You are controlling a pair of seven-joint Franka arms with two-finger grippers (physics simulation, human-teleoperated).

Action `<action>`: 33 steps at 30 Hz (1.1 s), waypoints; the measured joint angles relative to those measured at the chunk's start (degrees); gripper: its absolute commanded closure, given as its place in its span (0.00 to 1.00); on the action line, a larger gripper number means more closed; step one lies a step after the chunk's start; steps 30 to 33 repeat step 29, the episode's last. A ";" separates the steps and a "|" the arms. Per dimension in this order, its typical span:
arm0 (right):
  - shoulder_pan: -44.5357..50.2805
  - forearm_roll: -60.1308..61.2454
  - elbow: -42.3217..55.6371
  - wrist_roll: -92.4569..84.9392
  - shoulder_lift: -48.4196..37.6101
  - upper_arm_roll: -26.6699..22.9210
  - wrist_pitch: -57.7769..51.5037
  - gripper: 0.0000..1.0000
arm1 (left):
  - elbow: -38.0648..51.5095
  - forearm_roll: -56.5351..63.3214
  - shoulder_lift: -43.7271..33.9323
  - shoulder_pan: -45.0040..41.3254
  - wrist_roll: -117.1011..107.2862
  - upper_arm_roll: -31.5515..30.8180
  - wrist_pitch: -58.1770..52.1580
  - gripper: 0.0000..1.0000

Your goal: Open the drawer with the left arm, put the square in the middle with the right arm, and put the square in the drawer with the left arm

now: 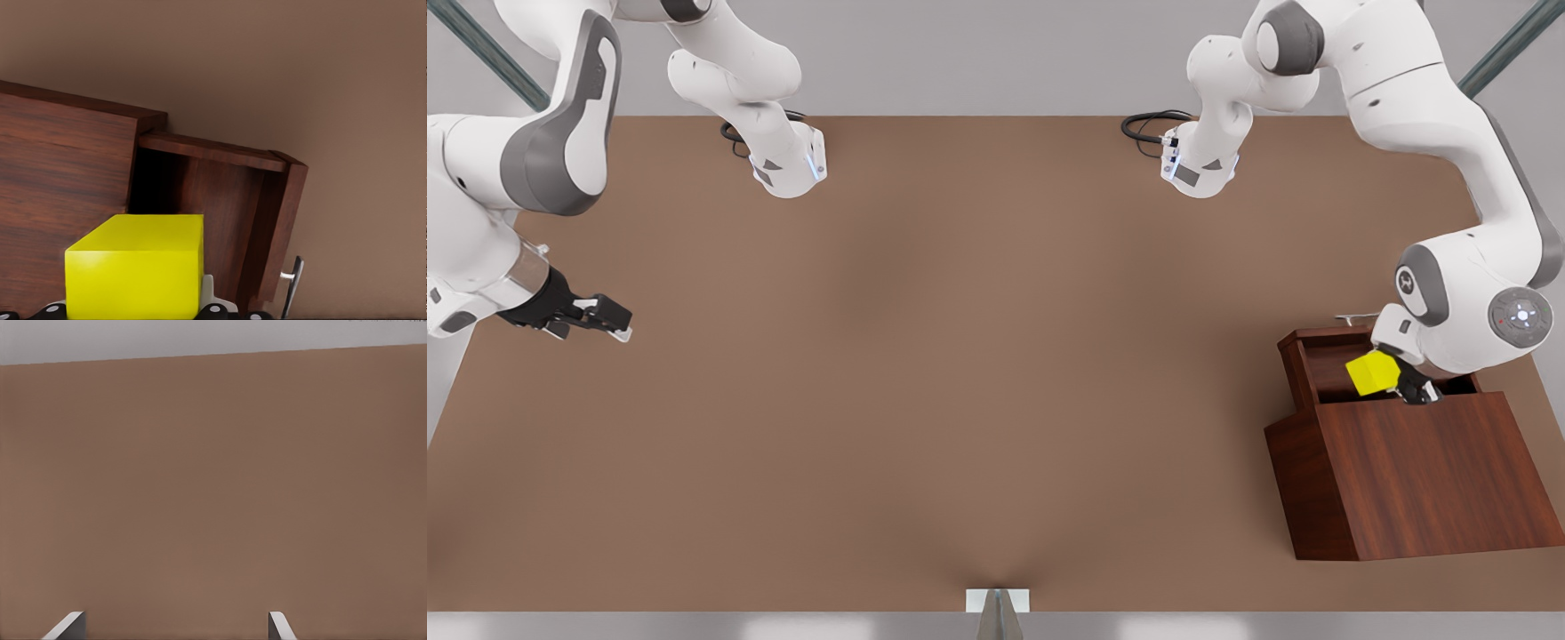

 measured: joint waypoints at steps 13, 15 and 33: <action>-0.29 0.00 0.02 0.00 -0.09 -0.01 0.00 0.00 | -2.16 -0.23 1.33 1.13 2.09 1.15 1.01 0.00; -0.35 0.00 0.04 0.00 -0.04 -0.01 0.00 0.00 | 2.36 -0.26 1.29 0.82 -10.71 0.63 -1.95 0.00; -0.24 0.00 0.00 0.00 0.08 -0.01 0.01 0.00 | 5.68 3.97 -12.64 16.22 -96.38 -39.01 2.06 0.00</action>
